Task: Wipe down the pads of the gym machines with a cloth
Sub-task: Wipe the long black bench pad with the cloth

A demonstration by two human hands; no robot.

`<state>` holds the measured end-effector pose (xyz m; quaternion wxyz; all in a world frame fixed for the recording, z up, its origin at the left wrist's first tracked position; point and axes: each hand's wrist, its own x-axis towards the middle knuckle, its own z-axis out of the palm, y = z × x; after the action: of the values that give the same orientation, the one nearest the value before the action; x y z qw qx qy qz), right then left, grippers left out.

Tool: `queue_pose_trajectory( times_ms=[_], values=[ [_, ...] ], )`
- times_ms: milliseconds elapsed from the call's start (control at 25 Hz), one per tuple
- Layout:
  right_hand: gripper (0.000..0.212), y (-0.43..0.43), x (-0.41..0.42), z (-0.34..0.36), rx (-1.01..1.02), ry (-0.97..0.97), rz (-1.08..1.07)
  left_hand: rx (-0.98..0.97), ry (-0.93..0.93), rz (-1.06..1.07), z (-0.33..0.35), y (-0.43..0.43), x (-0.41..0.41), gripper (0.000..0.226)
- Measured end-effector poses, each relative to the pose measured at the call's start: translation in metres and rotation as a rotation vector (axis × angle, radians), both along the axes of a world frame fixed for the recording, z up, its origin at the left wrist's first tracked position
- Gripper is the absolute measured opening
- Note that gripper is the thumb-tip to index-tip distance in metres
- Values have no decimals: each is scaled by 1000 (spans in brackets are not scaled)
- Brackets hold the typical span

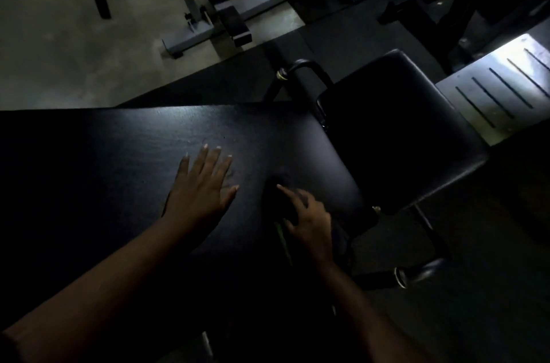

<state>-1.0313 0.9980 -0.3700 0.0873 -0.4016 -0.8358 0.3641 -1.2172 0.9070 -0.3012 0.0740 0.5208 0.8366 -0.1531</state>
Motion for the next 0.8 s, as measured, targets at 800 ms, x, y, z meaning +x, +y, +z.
queue_pose_trajectory(
  times_ms=[800],
  values=[
    [60,94,-83,-43,139,240,149,-112,67,19,-4,-13,8,72]
  ],
)
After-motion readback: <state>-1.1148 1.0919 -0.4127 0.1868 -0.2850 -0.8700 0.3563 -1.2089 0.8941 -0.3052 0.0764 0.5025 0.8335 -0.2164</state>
